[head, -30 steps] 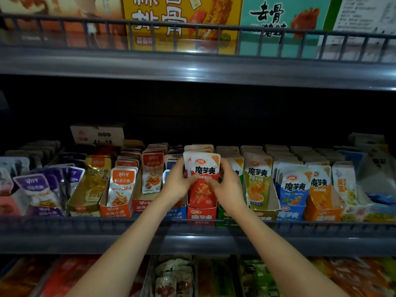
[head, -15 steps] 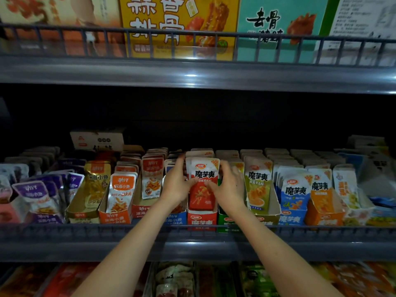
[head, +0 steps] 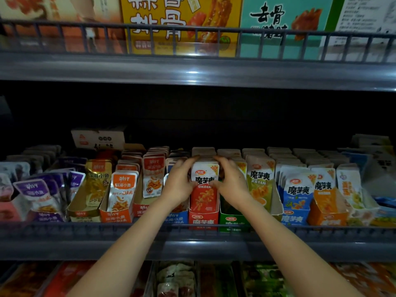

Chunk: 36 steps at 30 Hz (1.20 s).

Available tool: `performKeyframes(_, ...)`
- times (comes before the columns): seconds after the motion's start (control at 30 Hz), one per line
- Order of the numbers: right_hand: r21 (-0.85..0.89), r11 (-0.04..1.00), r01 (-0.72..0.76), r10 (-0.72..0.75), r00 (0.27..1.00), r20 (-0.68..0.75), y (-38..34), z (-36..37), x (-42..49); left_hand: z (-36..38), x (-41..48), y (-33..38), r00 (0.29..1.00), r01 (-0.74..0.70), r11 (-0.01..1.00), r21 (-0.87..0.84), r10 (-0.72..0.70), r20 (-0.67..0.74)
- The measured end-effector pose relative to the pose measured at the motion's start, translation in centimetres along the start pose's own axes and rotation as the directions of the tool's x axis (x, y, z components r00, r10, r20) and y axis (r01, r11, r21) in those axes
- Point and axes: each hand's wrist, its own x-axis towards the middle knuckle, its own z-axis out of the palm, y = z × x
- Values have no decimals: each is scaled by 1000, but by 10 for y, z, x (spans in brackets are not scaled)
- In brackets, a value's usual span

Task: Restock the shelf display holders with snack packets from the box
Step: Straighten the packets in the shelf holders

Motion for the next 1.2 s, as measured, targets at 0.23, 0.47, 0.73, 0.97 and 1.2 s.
performKeyframes(0.23, -146, 989, -19, 23, 999, 25, -1, -1, 4, 2, 4, 1, 999, 52, 990, 131, -52, 0)
performKeyframes(0.47, -152, 988, -24, 25, 1000, 10, 2, -6, -2, -3, 1, 6, 993, 104, 980, 171, -112, 35)
performKeyframes(0.73, -68, 998, -1, -3, 998, -59, -2, -18, -15, -11, -6, 11, 992, 103, 988, 119, -93, -82)
performKeyframes(0.97, 110, 994, -5, 13, 998, -66, 5, -52, -92, -21, -71, 30, 994, -47, 999, -15, 45, -102)
performKeyframes(1.2, 169, 962, -214, 187, 969, 162, 63, -52, -246, 27, -203, 35, 982, 50, 982, -183, -15, 189)
